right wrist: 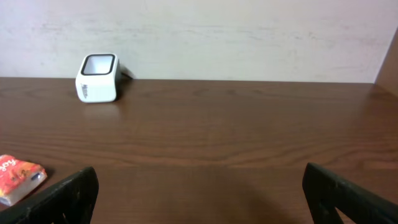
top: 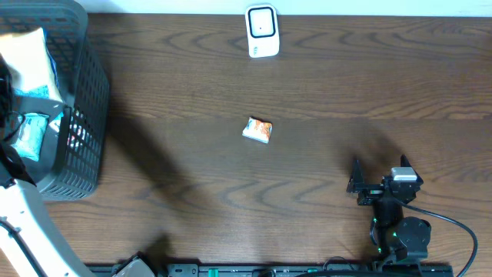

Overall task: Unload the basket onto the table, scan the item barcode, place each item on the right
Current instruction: 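Reach the left gripper back into the basket and grasp the yellow bag, then lift the yellow snack bag out and drop it beside the orange packet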

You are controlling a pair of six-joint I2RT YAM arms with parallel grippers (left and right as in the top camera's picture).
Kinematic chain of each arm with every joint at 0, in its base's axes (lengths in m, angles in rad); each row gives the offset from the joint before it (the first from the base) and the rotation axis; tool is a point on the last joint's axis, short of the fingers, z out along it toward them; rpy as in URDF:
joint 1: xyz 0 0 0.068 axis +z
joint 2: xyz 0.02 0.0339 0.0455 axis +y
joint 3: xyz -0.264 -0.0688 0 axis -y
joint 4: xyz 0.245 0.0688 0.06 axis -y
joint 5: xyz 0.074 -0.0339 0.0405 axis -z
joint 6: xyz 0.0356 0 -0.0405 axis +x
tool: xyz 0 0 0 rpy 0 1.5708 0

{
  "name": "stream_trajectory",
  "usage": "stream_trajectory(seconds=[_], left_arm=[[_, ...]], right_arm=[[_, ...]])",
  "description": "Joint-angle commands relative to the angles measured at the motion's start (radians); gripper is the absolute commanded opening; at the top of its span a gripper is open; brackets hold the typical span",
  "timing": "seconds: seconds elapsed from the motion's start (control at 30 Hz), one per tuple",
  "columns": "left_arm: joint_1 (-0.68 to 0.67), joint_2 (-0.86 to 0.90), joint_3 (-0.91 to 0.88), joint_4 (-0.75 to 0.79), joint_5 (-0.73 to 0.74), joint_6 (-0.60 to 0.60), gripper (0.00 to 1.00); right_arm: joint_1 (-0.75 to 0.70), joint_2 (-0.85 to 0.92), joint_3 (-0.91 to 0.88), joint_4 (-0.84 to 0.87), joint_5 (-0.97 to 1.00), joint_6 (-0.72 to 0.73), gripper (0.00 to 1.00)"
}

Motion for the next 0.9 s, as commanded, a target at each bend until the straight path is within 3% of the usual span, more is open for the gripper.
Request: stream_trajectory(seconds=[0.0, 0.33, 0.5, 0.63, 0.73, 0.87], left_arm=[[0.000, -0.025, 0.004, 0.058, 0.159, -0.092, 0.07], [-0.130, -0.039, 0.004, 0.250, 0.330, -0.064, 0.08], [-0.267, -0.042, 0.004, 0.241, 0.382, 0.086, 0.07], [-0.409, -0.041, 0.004, 0.168, 0.381, 0.284, 0.08], [-0.496, -0.041, 0.004, 0.075, 0.338, 0.402, 0.07], [-0.597, -0.039, 0.004, -0.016, 0.259, 0.460, 0.07]], right_arm=[[0.003, -0.006, -0.001, -0.005, 0.002, -0.011, 0.99], [0.003, -0.006, -0.001, -0.005, 0.001, -0.011, 0.99], [0.003, -0.006, -0.001, -0.005, 0.001, -0.011, 0.99], [0.003, -0.006, -0.001, -0.004, 0.001, -0.011, 0.99], [0.003, -0.006, -0.001, -0.005, 0.001, -0.011, 0.99], [0.003, -0.006, -0.001, -0.005, 0.001, -0.011, 0.99]])
